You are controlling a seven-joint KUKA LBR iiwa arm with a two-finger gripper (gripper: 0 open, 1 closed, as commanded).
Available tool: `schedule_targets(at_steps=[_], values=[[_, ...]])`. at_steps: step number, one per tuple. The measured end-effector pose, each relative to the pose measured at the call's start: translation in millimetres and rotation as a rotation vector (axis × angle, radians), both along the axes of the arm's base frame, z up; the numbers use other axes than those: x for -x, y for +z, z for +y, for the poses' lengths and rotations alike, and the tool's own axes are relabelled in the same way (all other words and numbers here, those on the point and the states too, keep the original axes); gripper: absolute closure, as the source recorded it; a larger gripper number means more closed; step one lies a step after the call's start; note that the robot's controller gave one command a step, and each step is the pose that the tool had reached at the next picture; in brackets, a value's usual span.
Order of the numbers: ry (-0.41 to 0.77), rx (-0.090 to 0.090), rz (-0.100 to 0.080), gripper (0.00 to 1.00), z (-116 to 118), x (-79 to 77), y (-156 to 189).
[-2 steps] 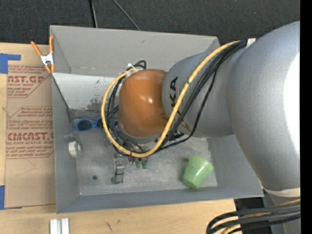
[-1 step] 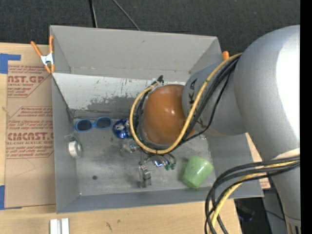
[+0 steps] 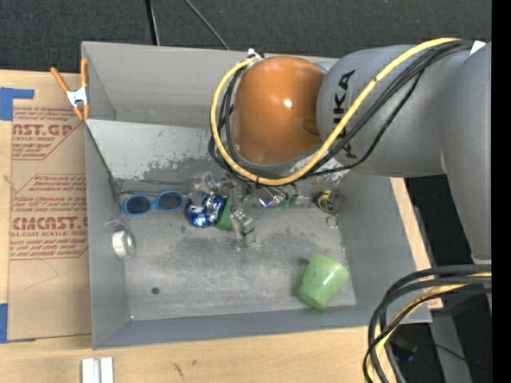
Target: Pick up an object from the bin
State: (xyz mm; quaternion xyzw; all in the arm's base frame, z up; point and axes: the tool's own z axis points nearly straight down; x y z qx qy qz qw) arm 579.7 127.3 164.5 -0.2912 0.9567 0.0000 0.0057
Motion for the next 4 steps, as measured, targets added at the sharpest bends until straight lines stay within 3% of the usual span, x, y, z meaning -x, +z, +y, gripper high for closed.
schedule_targets(at_steps=[1,2,3,4], values=[[-0.330,0.001,0.012,0.00,-27,-9.9,-41],[-0.534,-0.008,-0.002,0.00,-14,-12.6,-91],[-0.535,-0.006,0.002,1.00,-14,-12.5,-90],[-0.517,-0.005,0.000,1.00,-10,-7.7,83]])
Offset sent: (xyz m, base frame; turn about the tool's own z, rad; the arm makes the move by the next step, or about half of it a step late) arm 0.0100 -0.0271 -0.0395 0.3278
